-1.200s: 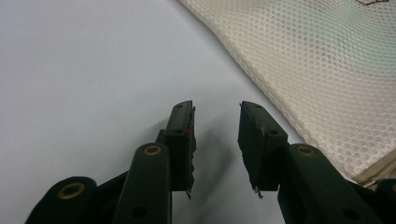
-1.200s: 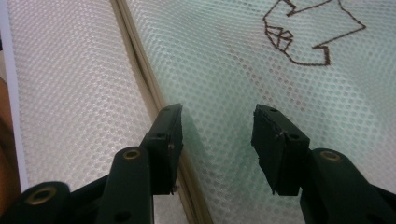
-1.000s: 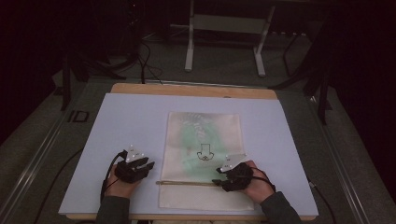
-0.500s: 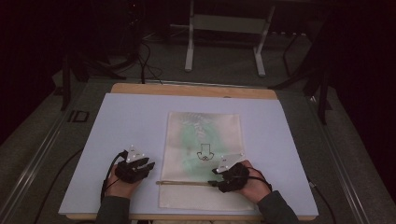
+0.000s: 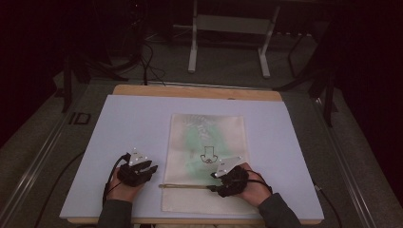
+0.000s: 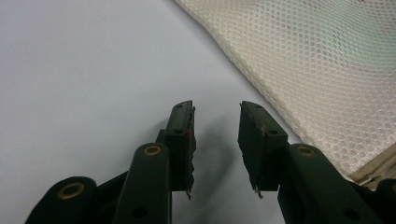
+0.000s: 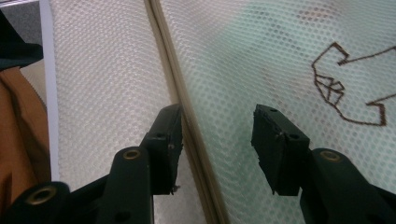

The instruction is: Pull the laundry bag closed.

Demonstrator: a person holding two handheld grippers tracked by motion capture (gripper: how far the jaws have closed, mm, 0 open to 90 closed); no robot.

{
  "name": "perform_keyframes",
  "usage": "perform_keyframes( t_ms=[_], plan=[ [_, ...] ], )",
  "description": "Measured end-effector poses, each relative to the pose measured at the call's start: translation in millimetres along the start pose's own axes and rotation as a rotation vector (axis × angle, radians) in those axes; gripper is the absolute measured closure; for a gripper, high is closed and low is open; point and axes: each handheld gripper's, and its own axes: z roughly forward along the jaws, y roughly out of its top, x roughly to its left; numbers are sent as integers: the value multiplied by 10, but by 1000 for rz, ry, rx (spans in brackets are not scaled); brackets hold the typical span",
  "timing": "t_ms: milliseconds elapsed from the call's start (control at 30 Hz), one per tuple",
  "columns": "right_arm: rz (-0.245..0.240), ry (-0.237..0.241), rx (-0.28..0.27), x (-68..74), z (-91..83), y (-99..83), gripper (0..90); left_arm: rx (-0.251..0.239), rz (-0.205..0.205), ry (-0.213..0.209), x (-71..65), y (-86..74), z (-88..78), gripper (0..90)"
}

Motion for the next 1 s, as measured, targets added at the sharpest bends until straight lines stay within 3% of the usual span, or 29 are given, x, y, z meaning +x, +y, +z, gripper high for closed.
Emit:
perform_keyframes(
  t_ms=[1000],
  plan=[
    [-69,61,5,116,197,304,512,-2,-1,-3,-3,0,-3,648]
  ],
)
